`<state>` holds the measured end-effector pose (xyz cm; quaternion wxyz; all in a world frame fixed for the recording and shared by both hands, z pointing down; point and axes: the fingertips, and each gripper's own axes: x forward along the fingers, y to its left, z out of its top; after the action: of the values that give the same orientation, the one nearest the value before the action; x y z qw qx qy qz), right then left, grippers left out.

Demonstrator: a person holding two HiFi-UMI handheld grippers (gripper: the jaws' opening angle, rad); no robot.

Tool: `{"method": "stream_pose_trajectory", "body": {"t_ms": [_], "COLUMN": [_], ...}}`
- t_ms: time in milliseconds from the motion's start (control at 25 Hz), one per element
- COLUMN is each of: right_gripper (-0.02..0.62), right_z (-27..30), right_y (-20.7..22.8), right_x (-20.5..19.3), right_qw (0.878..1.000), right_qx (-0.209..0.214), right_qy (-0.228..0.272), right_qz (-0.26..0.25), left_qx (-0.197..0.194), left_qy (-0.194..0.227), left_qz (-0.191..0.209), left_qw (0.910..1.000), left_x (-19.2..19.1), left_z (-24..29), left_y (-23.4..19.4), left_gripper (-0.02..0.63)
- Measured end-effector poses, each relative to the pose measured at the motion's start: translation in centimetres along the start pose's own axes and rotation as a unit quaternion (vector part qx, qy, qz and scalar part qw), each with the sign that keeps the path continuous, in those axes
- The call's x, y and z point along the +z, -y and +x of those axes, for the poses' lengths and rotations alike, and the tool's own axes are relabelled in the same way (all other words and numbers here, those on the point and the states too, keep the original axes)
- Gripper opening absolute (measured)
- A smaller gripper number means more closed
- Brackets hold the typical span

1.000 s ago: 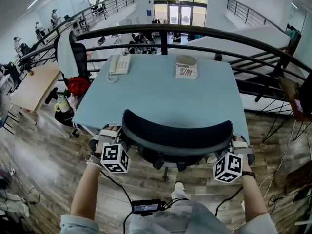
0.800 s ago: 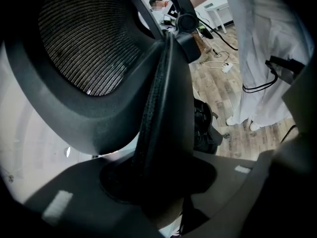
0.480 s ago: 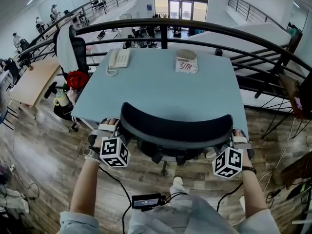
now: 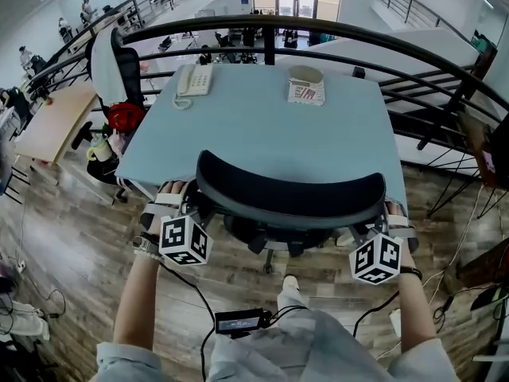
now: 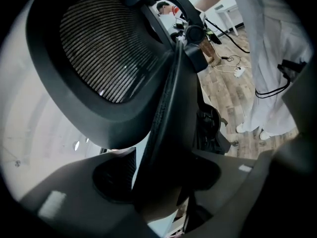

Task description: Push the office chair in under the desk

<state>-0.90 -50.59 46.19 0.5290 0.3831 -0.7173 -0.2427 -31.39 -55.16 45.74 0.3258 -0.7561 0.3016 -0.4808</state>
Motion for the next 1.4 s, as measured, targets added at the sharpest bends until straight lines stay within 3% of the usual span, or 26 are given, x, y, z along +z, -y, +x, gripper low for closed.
{"method": "stream_pose_trajectory", "body": {"t_ms": [160, 520, 800, 1040, 1200, 1400], "right_gripper": [0.273, 0.273, 0.273, 0.267, 0.207, 0.104], "right_z": [-1.2, -3.8, -6.4, -8.4, -9.5, -10.5], "right_y": [0.7, 0.5, 0.9, 1.4, 1.5, 1.2], "right_x": [-0.2, 0.4, 3.5, 6.7, 7.8, 8.4], "right_qw": [1.0, 0.999, 0.996, 0.98, 0.961, 0.944], "right_qx": [-0.012, -0.039, -0.063, -0.081, -0.087, -0.085], "right_qy": [0.005, 0.006, 0.052, 0.121, 0.159, 0.18], "right_qz": [0.007, 0.034, 0.048, 0.138, 0.209, 0.263], "left_qx": [0.017, 0.042, 0.048, 0.066, 0.094, 0.121], "left_qy": [0.007, 0.015, 0.053, 0.117, 0.143, 0.17], "left_qz": [-0.006, -0.076, -0.132, -0.223, -0.272, -0.317], "left_qw": [0.9998, 0.9961, 0.9887, 0.9654, 0.9469, 0.9253], "left_x": [0.7, 1.4, 4.2, 7.2, 8.2, 9.2], "left_z": [-1.4, -4.3, -6.6, -9.1, -10.8, -12.4], "left_y": [-0.4, -0.3, 0.0, -0.3, -1.0, -1.4], "left_gripper": [0.235, 0.233, 0.233, 0.232, 0.224, 0.102]}}
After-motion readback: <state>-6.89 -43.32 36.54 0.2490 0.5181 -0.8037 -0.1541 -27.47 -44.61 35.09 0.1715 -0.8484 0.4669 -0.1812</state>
